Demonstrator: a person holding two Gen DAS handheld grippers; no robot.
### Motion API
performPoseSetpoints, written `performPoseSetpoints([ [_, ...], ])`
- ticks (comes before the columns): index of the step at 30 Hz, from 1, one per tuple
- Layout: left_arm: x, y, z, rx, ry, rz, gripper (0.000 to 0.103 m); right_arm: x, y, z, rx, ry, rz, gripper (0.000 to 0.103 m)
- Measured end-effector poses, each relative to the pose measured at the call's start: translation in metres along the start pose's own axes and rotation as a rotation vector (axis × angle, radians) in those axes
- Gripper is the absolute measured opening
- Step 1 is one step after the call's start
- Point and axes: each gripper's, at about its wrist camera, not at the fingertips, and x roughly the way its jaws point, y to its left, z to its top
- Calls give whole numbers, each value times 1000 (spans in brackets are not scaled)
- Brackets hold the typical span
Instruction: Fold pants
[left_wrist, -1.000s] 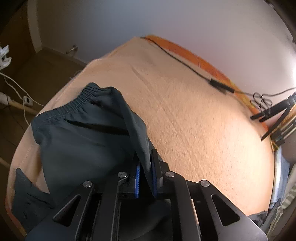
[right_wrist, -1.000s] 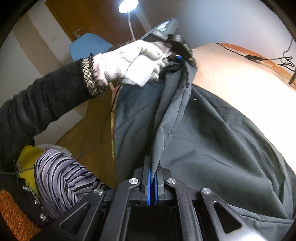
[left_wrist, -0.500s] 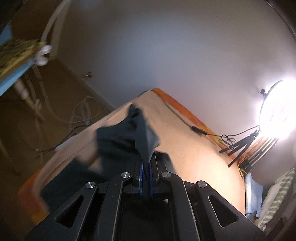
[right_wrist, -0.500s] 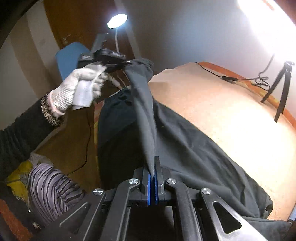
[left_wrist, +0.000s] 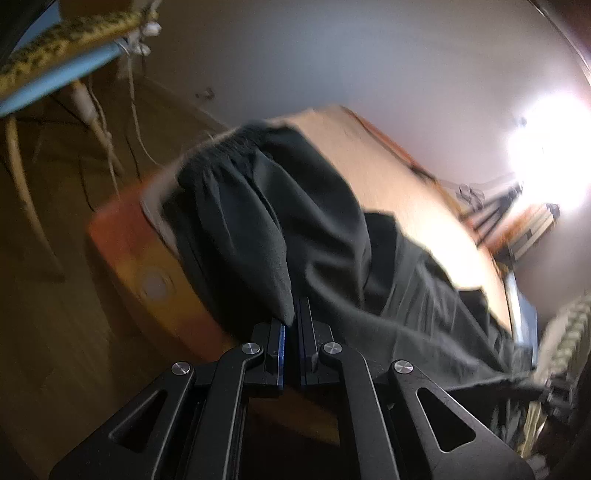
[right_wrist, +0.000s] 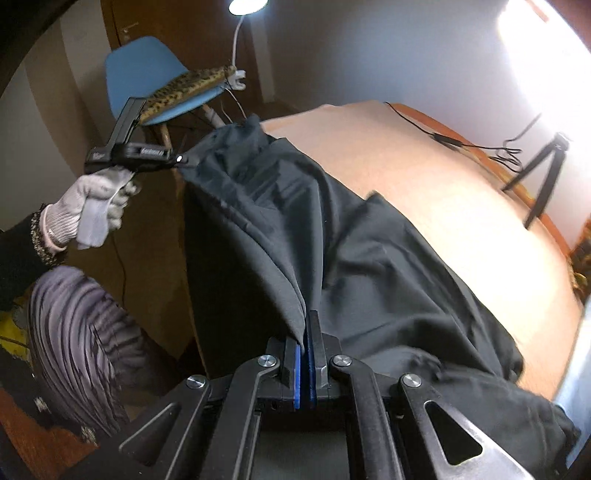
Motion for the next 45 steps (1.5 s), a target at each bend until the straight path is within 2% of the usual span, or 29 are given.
performPoseSetpoints([
  [4,9,-7,-13,49,19,-24,4,-5,-11,-13,63,33,-25,0],
  [8,8,-5,-11,58,26,-51,7,8,3,-22,30,116,-21,4],
  [9,5,-2,-10,61,25,-50,11,10,8,-22,14,139,-5,5],
  [10,3,0,-10,62,23,-56,20,11,9,-20,2,147,0,6],
  [11,-3,8,-12,59,19,-61,33,11,10,-19,-7,152,3,11],
  [12,-8,12,-13,54,15,-54,39,9,11,-17,-8,153,17,19],
  [13,-12,17,-12,49,9,-49,46,5,10,-18,0,145,36,35],
  [14,-16,22,-10,41,4,-46,46,2,8,-14,12,133,51,41],
  [18,-29,45,-1,5,-28,-11,46,-16,-1,11,70,55,157,41],
  [22,-32,59,17,-30,-64,10,46,-13,-1,55,69,-17,194,51],
  [28,-15,67,44,-47,-81,29,46,44,5,128,26,-59,224,51],
  [30,-10,65,48,-34,-79,45,46,68,12,146,-19,-64,202,50],
  [33,-3,61,51,-17,-76,57,46,117,17,176,-83,-24,147,50],
  [39,12,51,48,38,-63,107,46,182,12,193,-55,71,136,49],
  [41,15,50,48,35,-73,112,46,197,13,192,-53,106,138,25],
  [42,16,49,47,42,-79,121,46,200,12,189,-57,122,143,22],
  [44,17,48,45,57,-95,133,44,202,17,187,-96,122,120,6],
  [45,17,48,45,65,-102,140,43,200,19,185,-117,125,104,4],
])
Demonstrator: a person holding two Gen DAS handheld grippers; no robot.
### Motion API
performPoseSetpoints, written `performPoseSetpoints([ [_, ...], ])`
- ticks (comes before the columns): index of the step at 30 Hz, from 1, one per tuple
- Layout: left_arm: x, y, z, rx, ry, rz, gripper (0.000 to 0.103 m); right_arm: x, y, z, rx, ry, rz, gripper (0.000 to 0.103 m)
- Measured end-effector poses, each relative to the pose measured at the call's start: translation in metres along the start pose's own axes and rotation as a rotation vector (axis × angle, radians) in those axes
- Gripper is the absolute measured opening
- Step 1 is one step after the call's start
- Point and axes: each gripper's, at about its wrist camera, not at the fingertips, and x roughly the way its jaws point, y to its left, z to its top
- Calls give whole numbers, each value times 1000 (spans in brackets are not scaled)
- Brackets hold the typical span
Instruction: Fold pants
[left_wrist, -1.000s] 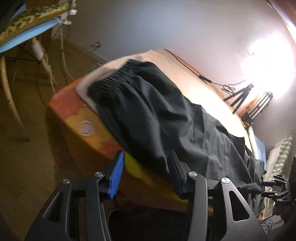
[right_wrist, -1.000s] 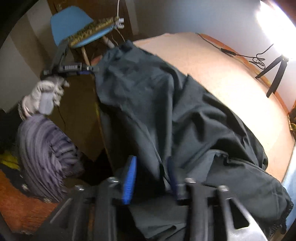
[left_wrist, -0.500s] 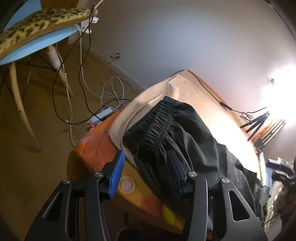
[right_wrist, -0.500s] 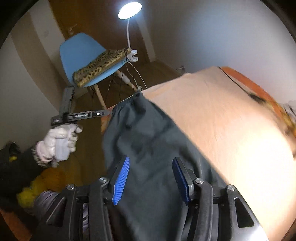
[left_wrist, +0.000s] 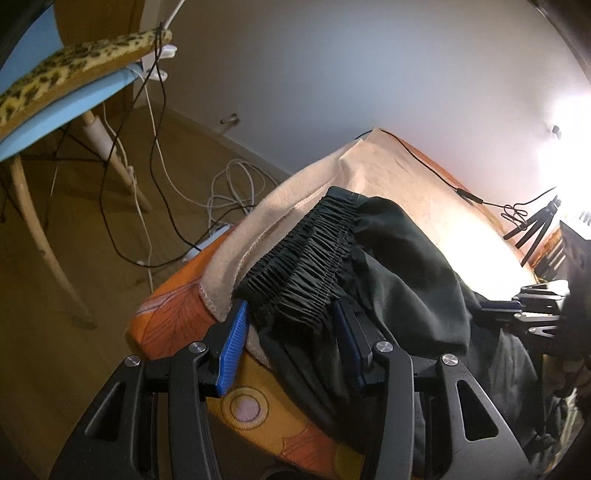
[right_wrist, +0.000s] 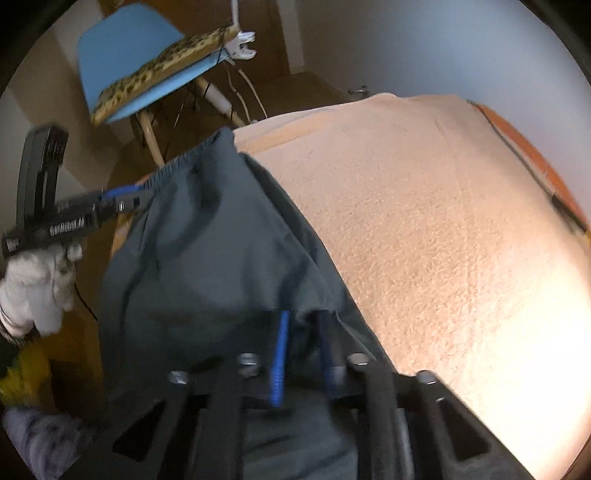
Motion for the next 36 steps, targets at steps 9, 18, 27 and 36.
performPoseSetpoints([
  [9,-2,4,-3,10,-34,4,34,-25,3,15,-40,-53,-44,42],
  [18,-9,-5,-1,87,-77,97,34,12,28,100,-32,-119,129,48],
  [27,-18,0,6,79,-28,93,42,-31,24,72,14,-192,85,48],
  [36,-72,-51,29,203,-55,-54,42,-164,-18,-23,199,-360,-55,78],
])
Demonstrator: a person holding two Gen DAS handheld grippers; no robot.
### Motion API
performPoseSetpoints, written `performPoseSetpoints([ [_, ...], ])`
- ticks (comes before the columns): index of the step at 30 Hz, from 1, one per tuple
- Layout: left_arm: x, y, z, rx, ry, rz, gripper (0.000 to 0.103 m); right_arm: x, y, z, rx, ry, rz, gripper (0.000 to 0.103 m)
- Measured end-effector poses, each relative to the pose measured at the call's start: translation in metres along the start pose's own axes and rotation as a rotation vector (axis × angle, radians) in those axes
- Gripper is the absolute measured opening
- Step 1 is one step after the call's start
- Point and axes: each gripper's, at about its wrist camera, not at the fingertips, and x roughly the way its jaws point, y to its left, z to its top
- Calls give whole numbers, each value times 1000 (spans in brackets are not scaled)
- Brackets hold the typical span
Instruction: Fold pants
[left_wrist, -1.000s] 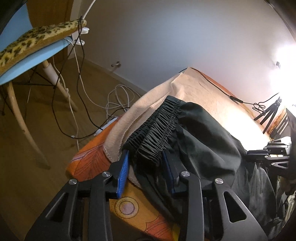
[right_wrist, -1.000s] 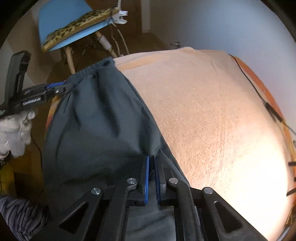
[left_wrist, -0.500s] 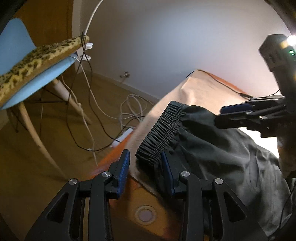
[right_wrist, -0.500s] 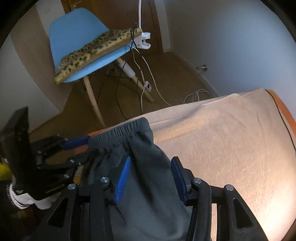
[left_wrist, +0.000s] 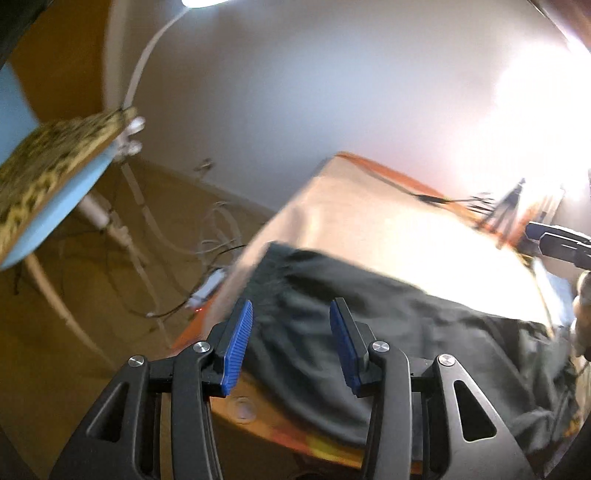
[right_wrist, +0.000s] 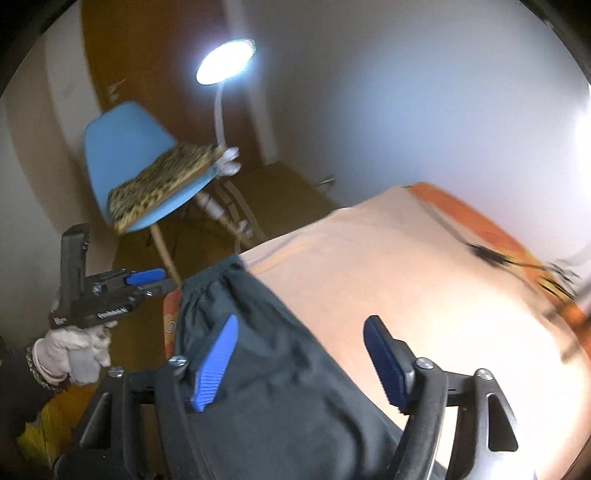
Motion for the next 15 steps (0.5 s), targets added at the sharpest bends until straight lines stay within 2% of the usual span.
performPoseSetpoints([
  [5,-17,-59,13,126,33,-133,42,-82,-37,-34,73,-60,-113,87],
  [9,-20,-121,10,238,88,-248,43,-139,-65,-74,142,-94,-184,87],
  [15,-5,-215,-8,324,208,-452,43,-216,-111,-148,332,-119,-332,84],
])
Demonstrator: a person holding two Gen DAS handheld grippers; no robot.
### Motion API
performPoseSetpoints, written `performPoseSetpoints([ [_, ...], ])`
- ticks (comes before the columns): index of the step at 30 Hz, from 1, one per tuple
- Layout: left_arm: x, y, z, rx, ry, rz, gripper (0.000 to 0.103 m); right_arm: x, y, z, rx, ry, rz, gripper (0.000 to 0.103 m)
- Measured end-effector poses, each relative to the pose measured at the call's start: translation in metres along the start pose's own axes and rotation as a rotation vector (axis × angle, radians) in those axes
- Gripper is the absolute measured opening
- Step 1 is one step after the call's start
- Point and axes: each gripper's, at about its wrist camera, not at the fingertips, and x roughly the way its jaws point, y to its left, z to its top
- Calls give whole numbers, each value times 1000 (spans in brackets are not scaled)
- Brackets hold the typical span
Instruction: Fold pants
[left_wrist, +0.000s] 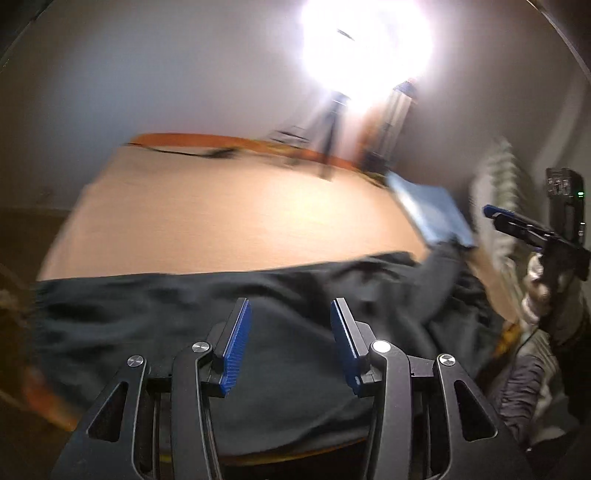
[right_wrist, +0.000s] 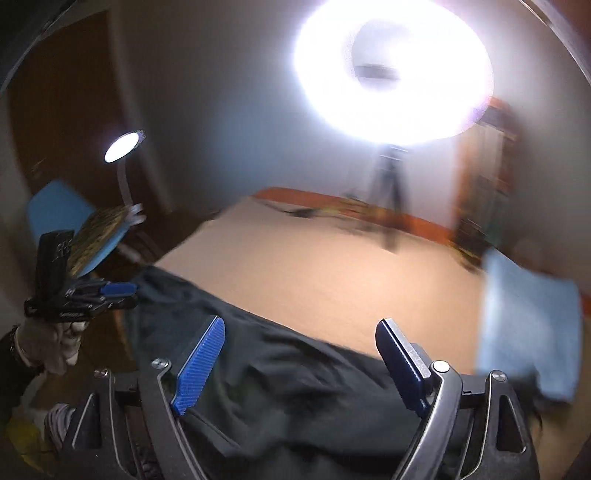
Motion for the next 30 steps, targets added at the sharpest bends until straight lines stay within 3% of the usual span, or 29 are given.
performPoseSetpoints([
  [4,41,-49,0,71,74,-66,30,-23,-59,-24,136,29,-101,78],
  [8,72,-81,-3,109,139,-121,30,-26,-112,-40,309,84,-187,74],
  [13,94,-110,-13,171,192,-137,30,1,-172,-53,567,173,-274,73],
  [18,110,-124,-31,225,251,-130,29,45,-204,-74,793,278,-292,73],
  [26,116,-127,-57,286,318,-138,30,89,-220,-78,832,337,-390,72],
  [30,117,-133,-65,317,326,-135,30,96,-226,-81,835,344,-420,66],
])
